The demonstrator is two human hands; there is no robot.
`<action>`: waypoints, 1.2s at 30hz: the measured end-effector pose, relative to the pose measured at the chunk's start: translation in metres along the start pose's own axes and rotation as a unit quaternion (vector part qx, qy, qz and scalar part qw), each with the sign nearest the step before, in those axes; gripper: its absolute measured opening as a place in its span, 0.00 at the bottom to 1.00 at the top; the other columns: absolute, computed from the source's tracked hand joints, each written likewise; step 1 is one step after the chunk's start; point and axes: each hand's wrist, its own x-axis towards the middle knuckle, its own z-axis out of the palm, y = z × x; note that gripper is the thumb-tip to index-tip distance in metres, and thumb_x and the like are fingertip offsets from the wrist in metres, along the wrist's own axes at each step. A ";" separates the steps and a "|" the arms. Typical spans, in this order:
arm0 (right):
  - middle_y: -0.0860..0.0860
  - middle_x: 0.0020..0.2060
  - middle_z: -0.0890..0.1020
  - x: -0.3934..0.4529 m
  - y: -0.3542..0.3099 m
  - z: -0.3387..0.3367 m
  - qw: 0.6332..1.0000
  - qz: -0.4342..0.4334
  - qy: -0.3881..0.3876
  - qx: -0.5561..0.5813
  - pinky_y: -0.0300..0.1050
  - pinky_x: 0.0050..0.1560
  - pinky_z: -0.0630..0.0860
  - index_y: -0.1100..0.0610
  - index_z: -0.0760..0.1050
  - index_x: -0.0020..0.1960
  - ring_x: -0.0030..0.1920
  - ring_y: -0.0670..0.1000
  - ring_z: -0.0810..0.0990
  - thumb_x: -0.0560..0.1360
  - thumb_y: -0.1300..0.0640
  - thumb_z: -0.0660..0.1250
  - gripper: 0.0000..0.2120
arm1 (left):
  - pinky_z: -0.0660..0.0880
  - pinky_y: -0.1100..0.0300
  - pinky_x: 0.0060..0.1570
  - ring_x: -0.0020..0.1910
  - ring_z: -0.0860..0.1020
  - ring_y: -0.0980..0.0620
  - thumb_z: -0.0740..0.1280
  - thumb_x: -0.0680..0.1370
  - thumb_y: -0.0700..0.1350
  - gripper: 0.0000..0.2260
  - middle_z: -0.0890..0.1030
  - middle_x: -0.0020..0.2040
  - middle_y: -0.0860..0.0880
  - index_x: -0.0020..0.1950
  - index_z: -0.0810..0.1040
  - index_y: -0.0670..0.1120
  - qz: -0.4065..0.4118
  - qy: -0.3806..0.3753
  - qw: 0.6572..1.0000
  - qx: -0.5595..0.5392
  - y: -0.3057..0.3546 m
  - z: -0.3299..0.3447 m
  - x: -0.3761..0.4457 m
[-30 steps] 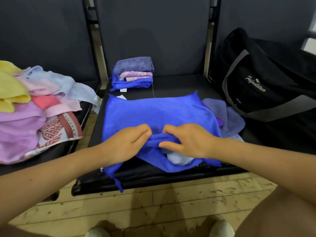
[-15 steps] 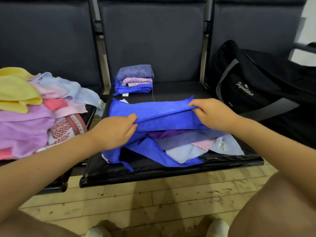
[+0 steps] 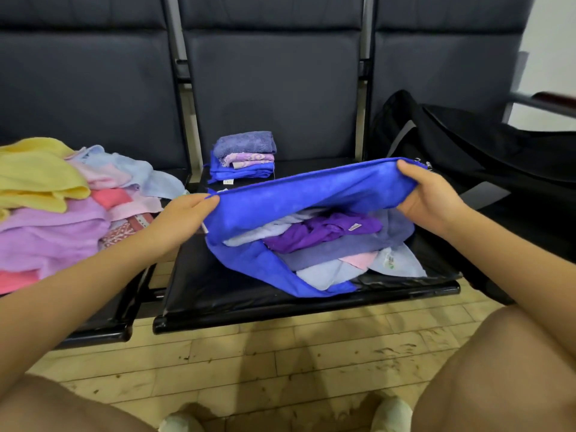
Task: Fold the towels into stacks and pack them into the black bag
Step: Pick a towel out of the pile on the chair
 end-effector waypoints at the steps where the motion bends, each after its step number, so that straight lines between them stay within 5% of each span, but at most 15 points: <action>1: 0.59 0.58 0.80 0.000 0.000 -0.001 1.000 0.002 0.010 0.003 0.49 0.60 0.77 0.66 0.71 0.65 0.60 0.54 0.79 0.81 0.57 0.58 0.17 | 0.75 0.55 0.49 0.44 0.79 0.51 0.59 0.82 0.46 0.13 0.83 0.45 0.46 0.48 0.81 0.43 -0.018 -0.007 0.996 -0.084 0.004 0.001 -0.003; 5: 0.53 0.43 0.85 0.000 0.013 0.000 0.992 0.014 0.063 -0.107 0.42 0.46 0.81 0.62 0.78 0.52 0.45 0.49 0.83 0.81 0.56 0.61 0.10 | 0.76 0.59 0.43 0.40 0.80 0.54 0.59 0.82 0.46 0.12 0.84 0.39 0.52 0.46 0.80 0.46 -0.016 -0.001 0.979 -0.204 0.011 0.001 -0.005; 8: 0.54 0.36 0.77 0.001 0.026 -0.001 0.942 0.014 0.138 -0.304 0.46 0.38 0.75 0.61 0.75 0.39 0.37 0.52 0.77 0.80 0.51 0.63 0.16 | 0.75 0.63 0.42 0.39 0.78 0.57 0.60 0.82 0.47 0.12 0.83 0.37 0.55 0.44 0.81 0.49 -0.014 0.015 0.993 -0.120 0.001 0.000 -0.005; 10: 0.59 0.37 0.75 0.001 0.032 -0.004 0.896 0.004 0.146 -0.419 0.52 0.43 0.74 0.70 0.76 0.42 0.40 0.56 0.74 0.80 0.49 0.62 0.23 | 0.73 0.59 0.48 0.42 0.78 0.56 0.60 0.82 0.48 0.12 0.83 0.43 0.53 0.44 0.81 0.50 -0.016 0.007 0.999 -0.044 -0.012 -0.001 -0.006; 13: 0.61 0.38 0.76 -0.007 0.036 0.000 0.879 0.025 0.102 -0.464 0.54 0.47 0.75 0.71 0.76 0.44 0.41 0.57 0.75 0.80 0.48 0.61 0.24 | 0.72 0.61 0.47 0.42 0.78 0.57 0.60 0.82 0.49 0.13 0.83 0.43 0.53 0.43 0.81 0.48 -0.035 -0.019 0.999 0.009 -0.025 0.000 -0.011; 15: 0.58 0.35 0.73 -0.015 0.037 0.004 0.854 0.041 0.051 -0.515 0.47 0.40 0.67 0.63 0.71 0.37 0.37 0.54 0.71 0.80 0.49 0.61 0.20 | 0.68 0.70 0.34 0.30 0.72 0.64 0.59 0.82 0.48 0.16 0.77 0.30 0.60 0.41 0.78 0.42 -0.040 -0.041 0.997 0.050 -0.027 0.002 -0.016; 18: 0.52 0.27 0.66 -0.030 0.037 0.007 0.801 0.088 -0.019 -0.592 0.42 0.32 0.60 0.55 0.61 0.30 0.30 0.49 0.64 0.80 0.47 0.62 0.23 | 0.62 0.71 0.23 0.21 0.64 0.61 0.59 0.82 0.47 0.17 0.68 0.21 0.58 0.47 0.76 0.32 -0.058 -0.090 0.988 0.109 -0.034 0.006 -0.021; 21: 0.54 0.27 0.71 -0.031 0.035 0.001 0.825 0.101 -0.059 -0.553 0.38 0.34 0.65 0.63 0.66 0.30 0.30 0.49 0.68 0.78 0.45 0.64 0.27 | 0.63 0.72 0.24 0.21 0.67 0.62 0.59 0.82 0.47 0.17 0.71 0.23 0.59 0.49 0.77 0.33 -0.056 -0.112 0.985 0.117 -0.037 0.008 -0.024; 24: 0.66 0.41 0.81 -0.023 0.032 0.000 0.895 0.065 -0.035 -0.440 0.50 0.47 0.73 0.75 0.72 0.48 0.40 0.53 0.77 0.75 0.43 0.67 0.31 | 0.65 0.70 0.28 0.30 0.70 0.60 0.59 0.82 0.48 0.17 0.76 0.36 0.50 0.50 0.77 0.34 -0.043 -0.089 0.993 0.071 -0.034 0.006 -0.018; 29: 0.53 0.38 0.82 -0.001 0.027 0.001 0.932 0.022 0.033 -0.361 0.38 0.34 0.75 0.66 0.79 0.49 0.36 0.48 0.80 0.80 0.49 0.63 0.18 | 0.71 0.59 0.45 0.44 0.77 0.53 0.59 0.82 0.49 0.15 0.83 0.44 0.48 0.48 0.81 0.41 -0.012 -0.032 0.999 0.016 -0.029 0.004 0.004; 32: 0.58 0.40 0.80 0.020 0.034 0.001 0.941 -0.002 0.074 -0.331 0.46 0.45 0.75 0.67 0.78 0.51 0.41 0.54 0.79 0.79 0.48 0.64 0.20 | 0.71 0.62 0.46 0.43 0.77 0.58 0.58 0.82 0.48 0.13 0.81 0.44 0.56 0.47 0.81 0.47 0.000 0.015 0.999 0.049 -0.031 0.008 0.025; 36: 0.59 0.39 0.78 0.050 0.046 0.005 0.941 -0.029 0.105 -0.321 0.48 0.45 0.72 0.64 0.77 0.46 0.41 0.55 0.76 0.79 0.49 0.65 0.16 | 0.68 0.55 0.44 0.42 0.74 0.45 0.57 0.82 0.48 0.19 0.79 0.43 0.37 0.47 0.76 0.33 0.008 0.081 0.991 0.111 -0.042 0.010 0.057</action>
